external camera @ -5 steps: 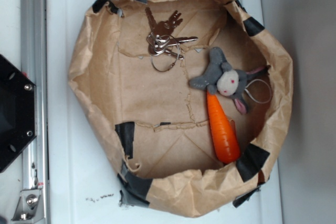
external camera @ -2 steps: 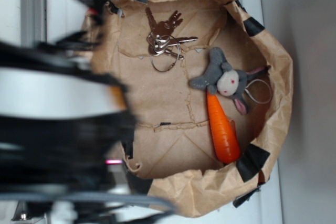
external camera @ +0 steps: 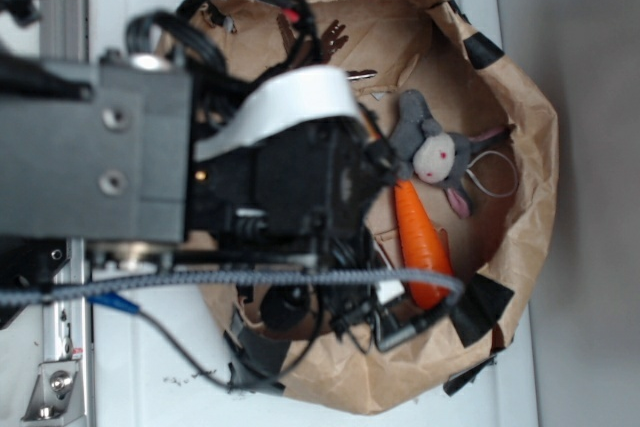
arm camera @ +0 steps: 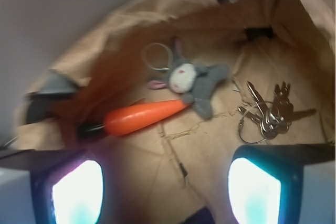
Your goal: Grab the silver keys.
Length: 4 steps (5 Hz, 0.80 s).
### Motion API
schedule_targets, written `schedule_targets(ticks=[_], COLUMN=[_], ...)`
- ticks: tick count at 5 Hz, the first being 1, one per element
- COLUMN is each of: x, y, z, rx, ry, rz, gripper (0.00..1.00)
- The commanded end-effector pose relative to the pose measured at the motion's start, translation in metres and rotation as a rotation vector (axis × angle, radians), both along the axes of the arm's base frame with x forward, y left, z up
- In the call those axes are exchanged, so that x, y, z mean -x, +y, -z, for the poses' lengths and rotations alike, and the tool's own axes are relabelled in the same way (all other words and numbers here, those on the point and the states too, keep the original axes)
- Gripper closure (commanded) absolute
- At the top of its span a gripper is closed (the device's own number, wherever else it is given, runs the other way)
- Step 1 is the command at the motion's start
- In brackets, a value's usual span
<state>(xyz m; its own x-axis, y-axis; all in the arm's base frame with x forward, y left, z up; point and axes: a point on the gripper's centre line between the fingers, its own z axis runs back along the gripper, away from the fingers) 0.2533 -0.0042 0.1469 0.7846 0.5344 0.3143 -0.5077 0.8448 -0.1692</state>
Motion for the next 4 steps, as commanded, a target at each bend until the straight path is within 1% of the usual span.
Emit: schedule_targets(ticks=[1,2,4], x=[0.003,-0.003,-0.003], y=[0.045,0.055,0.055], z=[0.021,0.029,0.029], rx=[-0.102,-0.124,-0.124], ry=[-0.030,0.006,0.006], rz=[-0.132,-0.127,-0.127], gripper=[0.00,0.00,0.00])
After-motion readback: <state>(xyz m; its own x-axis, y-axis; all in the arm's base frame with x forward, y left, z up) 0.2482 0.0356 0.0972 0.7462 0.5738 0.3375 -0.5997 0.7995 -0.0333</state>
